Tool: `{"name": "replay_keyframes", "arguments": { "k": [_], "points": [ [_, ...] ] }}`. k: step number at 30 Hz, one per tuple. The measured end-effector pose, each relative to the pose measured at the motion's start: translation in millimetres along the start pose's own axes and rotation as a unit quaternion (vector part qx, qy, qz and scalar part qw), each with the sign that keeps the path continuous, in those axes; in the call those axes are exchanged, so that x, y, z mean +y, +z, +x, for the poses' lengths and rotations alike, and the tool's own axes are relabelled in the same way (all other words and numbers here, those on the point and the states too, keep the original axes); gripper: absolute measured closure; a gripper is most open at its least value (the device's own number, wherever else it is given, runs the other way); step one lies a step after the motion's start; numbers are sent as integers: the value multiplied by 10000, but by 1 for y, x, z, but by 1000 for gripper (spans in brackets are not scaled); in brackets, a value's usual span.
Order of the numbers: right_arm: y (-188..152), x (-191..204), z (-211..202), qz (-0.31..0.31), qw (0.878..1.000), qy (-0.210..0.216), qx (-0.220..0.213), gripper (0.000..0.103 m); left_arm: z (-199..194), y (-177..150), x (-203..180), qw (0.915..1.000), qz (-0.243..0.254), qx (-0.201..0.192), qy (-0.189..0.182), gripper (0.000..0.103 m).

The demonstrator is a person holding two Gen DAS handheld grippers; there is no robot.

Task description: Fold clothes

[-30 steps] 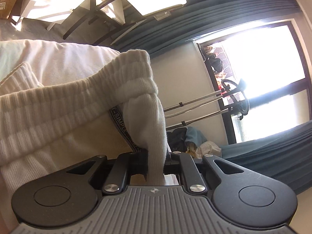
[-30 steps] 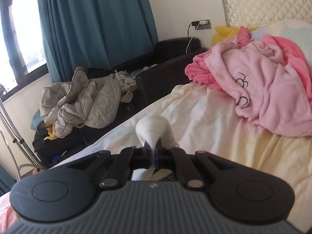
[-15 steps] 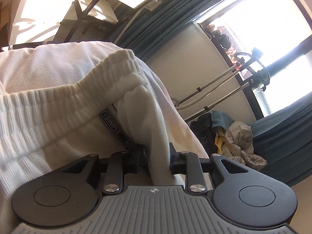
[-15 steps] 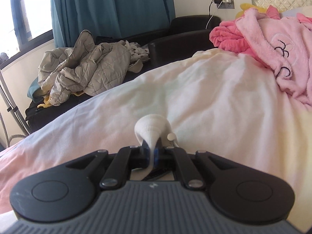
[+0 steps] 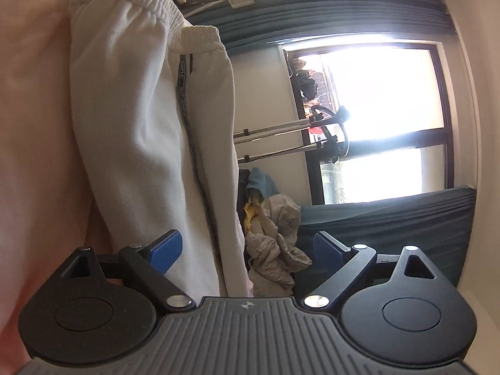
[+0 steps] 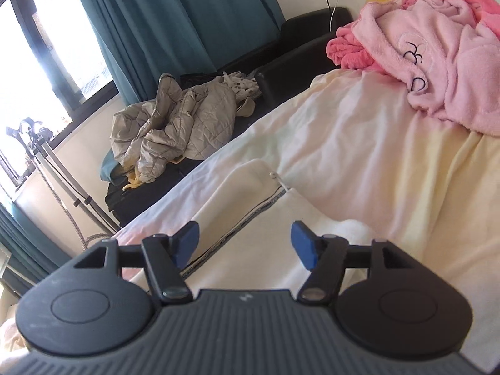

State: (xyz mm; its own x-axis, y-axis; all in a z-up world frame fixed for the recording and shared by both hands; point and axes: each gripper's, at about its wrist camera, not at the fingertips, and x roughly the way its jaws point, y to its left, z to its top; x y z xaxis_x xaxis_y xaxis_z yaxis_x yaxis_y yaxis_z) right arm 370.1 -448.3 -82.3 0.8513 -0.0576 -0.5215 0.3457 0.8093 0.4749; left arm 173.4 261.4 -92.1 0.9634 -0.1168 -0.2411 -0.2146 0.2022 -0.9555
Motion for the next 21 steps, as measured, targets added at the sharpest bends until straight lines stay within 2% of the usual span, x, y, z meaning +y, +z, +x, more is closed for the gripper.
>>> {"name": "replay_keyframes", "arguments": {
  "k": [3, 6, 10, 14, 16, 19, 20, 21],
  "points": [
    [-13, -1, -27, 177, 9996, 203, 118, 31, -8, -6, 10, 9986, -50, 106, 516, 10],
    [-32, -9, -38, 444, 9982, 241, 308, 29, -12, 0, 30, 9951, -437, 98, 881, 10],
    [-58, -26, -33, 858, 9945, 41, 606, 29, 1, 15, 55, 9918, -768, 335, 961, 14],
    [-73, -48, -8, 1242, 9895, -136, 726, 29, 24, 23, 52, 9929, -561, 328, 1000, 15],
    [-79, -52, 6, 1141, 9920, -67, 538, 29, 41, 24, 47, 9937, -263, 275, 1058, 17],
    [-83, -56, 19, 1012, 9948, 85, -80, 30, 61, 26, 42, 9936, 130, 138, 1118, 20],
    [-82, -58, 25, 1125, 9935, 90, -176, 33, 65, 26, 40, 9931, 244, 80, 1144, 22],
    [-80, -61, 30, 1243, 9919, 77, -261, 35, 68, 27, 38, 9923, 360, -7, 1183, 29]
  ]
}}
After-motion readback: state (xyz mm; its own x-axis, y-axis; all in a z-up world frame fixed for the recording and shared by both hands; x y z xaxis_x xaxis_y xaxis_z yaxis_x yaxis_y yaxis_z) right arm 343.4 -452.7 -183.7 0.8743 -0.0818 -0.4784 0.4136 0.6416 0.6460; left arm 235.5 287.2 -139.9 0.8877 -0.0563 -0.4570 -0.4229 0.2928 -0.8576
